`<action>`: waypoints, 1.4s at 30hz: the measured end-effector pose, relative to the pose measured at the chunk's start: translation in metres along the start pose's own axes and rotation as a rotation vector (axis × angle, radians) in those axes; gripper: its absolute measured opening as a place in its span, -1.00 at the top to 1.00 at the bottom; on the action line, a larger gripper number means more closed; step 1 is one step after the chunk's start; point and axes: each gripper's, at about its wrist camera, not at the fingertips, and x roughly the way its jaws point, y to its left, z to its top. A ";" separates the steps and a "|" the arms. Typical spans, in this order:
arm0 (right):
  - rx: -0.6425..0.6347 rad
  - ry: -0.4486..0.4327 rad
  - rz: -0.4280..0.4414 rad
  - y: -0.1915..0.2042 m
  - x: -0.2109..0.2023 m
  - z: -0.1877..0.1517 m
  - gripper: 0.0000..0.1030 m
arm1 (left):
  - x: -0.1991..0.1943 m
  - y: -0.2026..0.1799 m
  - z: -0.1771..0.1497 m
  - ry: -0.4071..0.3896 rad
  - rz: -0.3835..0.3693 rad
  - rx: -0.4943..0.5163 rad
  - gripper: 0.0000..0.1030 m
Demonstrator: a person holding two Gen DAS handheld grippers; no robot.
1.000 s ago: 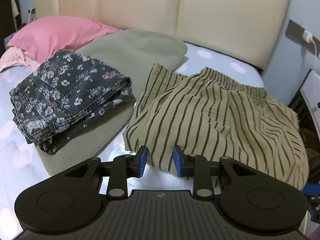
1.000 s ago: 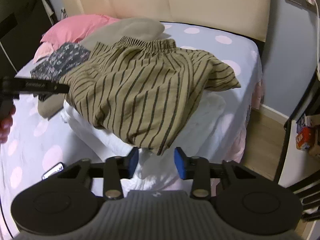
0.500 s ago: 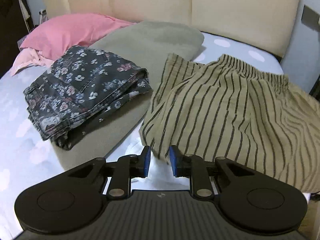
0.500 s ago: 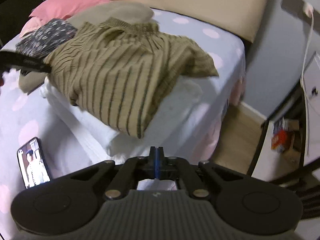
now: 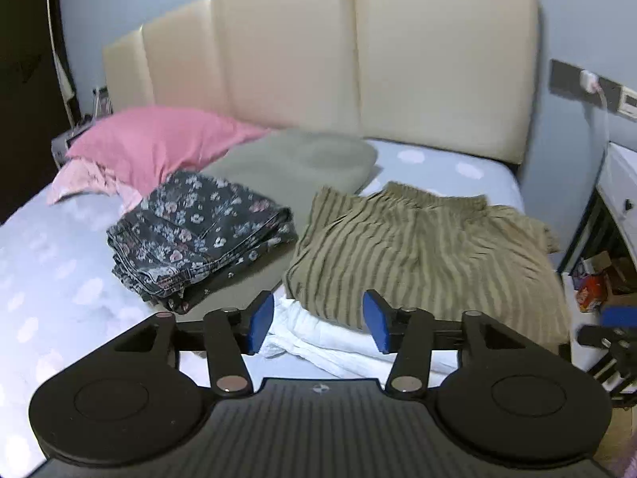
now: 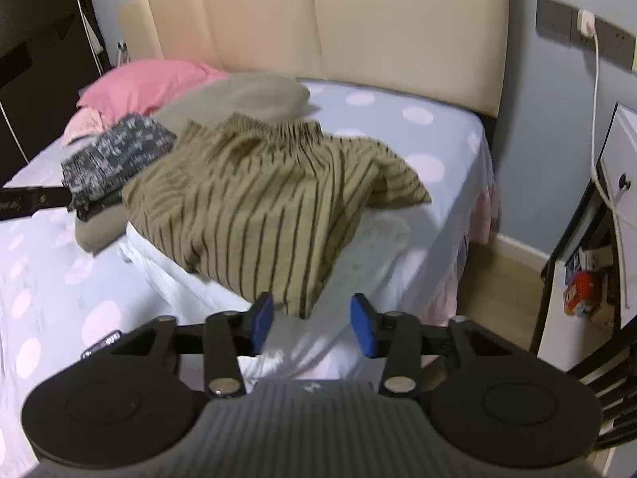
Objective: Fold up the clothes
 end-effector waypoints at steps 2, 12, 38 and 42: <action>0.006 -0.032 0.010 0.002 -0.008 0.000 -0.19 | -0.015 -0.006 -0.003 -0.013 0.005 0.010 0.02; 0.080 -0.141 0.000 -0.001 -0.036 -0.014 -0.44 | -0.055 -0.034 -0.032 -0.064 0.061 0.015 -0.29; -0.055 -0.179 -0.018 0.022 -0.037 -0.031 -0.63 | -0.041 -0.066 -0.067 0.028 0.034 -0.057 -0.38; -0.052 -0.175 -0.019 0.022 -0.036 -0.031 -0.63 | -0.040 -0.068 -0.067 0.035 0.034 -0.050 -0.38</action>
